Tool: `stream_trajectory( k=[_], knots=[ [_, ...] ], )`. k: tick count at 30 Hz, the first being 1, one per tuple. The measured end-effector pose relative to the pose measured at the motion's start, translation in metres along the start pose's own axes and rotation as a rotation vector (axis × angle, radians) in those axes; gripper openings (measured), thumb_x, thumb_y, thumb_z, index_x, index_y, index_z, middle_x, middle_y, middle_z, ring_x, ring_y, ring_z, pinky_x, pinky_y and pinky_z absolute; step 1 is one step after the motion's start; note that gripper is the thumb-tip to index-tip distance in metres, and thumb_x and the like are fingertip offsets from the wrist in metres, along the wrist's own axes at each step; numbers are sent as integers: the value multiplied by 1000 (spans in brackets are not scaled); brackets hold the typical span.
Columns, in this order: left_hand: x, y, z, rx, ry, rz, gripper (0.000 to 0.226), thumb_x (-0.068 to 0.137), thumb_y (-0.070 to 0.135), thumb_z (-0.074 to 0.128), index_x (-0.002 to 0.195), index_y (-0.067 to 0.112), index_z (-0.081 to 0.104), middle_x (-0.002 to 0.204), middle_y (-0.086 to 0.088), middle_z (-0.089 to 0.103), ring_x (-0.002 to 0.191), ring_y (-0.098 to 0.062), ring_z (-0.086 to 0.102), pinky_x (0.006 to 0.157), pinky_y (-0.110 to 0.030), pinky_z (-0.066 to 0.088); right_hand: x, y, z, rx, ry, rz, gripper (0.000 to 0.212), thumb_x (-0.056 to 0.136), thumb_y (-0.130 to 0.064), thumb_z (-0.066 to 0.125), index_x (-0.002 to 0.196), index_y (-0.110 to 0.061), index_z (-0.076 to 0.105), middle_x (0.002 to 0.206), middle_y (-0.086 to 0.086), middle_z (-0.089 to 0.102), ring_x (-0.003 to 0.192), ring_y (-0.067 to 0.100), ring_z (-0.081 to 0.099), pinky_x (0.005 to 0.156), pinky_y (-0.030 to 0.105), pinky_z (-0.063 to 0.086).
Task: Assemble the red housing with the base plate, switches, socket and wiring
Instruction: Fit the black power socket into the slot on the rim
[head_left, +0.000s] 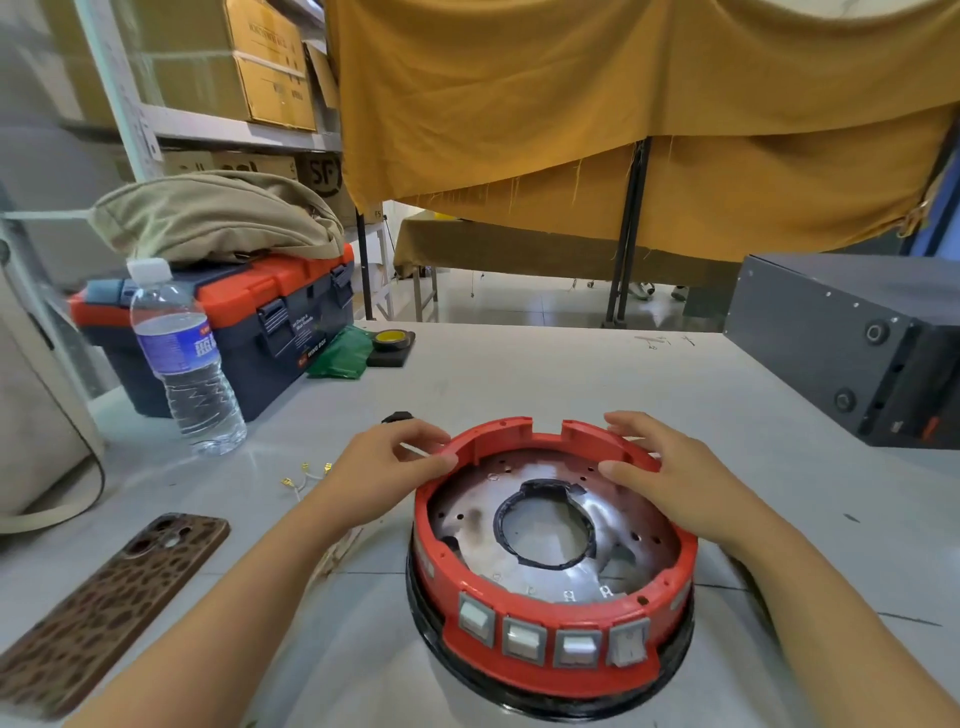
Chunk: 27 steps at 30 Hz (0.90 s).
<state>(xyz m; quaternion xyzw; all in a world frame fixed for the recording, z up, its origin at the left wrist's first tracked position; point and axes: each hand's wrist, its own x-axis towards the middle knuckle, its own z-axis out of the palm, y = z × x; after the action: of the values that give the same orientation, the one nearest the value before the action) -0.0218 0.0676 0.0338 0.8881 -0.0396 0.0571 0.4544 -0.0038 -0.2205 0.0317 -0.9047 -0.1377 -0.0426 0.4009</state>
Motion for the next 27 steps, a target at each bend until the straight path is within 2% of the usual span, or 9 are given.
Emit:
stream_trajectory(
  k=[3, 6, 9, 12, 14, 18, 21, 25, 27],
  knots=[
    [14, -9, -13, 48, 64, -15, 16, 89, 31, 61, 103, 28, 68, 99, 15, 67, 88, 3, 60, 79, -22, 46, 13, -7, -2, -30, -10, -6, 47, 88, -25, 64, 132, -27, 47, 122, -7, 56, 109, 9, 52, 90, 21, 37],
    [35, -21, -23, 225, 144, -24, 25, 91, 21, 58, 116, 21, 64, 114, 4, 63, 100, -9, 57, 86, -23, 41, 28, -14, 1, -68, -79, -8, 45, 90, -23, 61, 133, -26, 48, 128, -3, 56, 111, 11, 53, 94, 22, 37],
    [58, -34, -25, 407, 89, -27, 37, 92, 17, 56, 129, 20, 55, 137, -1, 50, 125, -19, 46, 103, -31, 33, 42, -17, 8, -156, -143, -44, 42, 93, -20, 56, 134, -25, 48, 134, -3, 54, 119, 13, 52, 96, 19, 35],
    [80, -44, -21, 533, 17, -34, 45, 92, 15, 55, 136, 21, 48, 148, -4, 39, 135, -22, 36, 111, -31, 24, 52, -17, 12, -202, -154, -93, 35, 96, -13, 49, 129, -24, 57, 134, -8, 55, 122, 9, 49, 95, 12, 30],
    [89, -49, -17, 575, -5, -51, 46, 92, 13, 55, 136, 20, 48, 146, -5, 42, 133, -23, 39, 110, -32, 26, 54, -15, 14, -167, -119, -96, 33, 97, -10, 47, 123, -23, 62, 129, -9, 59, 121, 8, 51, 95, 11, 31],
    [98, -58, -6, 645, -7, -31, 36, 91, 11, 53, 125, 17, 60, 131, -2, 57, 119, -21, 52, 101, -35, 42, 57, -8, 16, -124, -87, -110, 32, 97, -10, 47, 120, -25, 64, 125, -12, 62, 118, 3, 52, 97, 13, 33],
    [96, -59, 0, 724, 68, 17, 30, 92, 16, 50, 120, 21, 59, 125, 1, 54, 110, -22, 51, 89, -37, 48, 59, -5, 16, -112, -77, -117, 32, 97, -11, 47, 120, -26, 64, 124, -12, 62, 115, 2, 52, 93, 10, 33],
    [97, -57, 3, 805, 32, 42, 42, 92, 23, 50, 134, 28, 43, 126, 1, 47, 111, -24, 48, 81, -35, 47, 59, -4, 18, -113, -72, -137, 32, 97, -10, 46, 120, -23, 64, 123, -11, 63, 106, -5, 49, 81, -7, 29],
    [99, -54, 5, 818, -6, 23, 36, 92, 25, 52, 128, 23, 51, 120, 0, 46, 105, -23, 51, 80, -34, 47, 58, -4, 18, -105, -65, -145, 32, 97, -8, 46, 120, -21, 64, 122, -10, 63, 104, -6, 49, 79, -9, 28]
  ],
)
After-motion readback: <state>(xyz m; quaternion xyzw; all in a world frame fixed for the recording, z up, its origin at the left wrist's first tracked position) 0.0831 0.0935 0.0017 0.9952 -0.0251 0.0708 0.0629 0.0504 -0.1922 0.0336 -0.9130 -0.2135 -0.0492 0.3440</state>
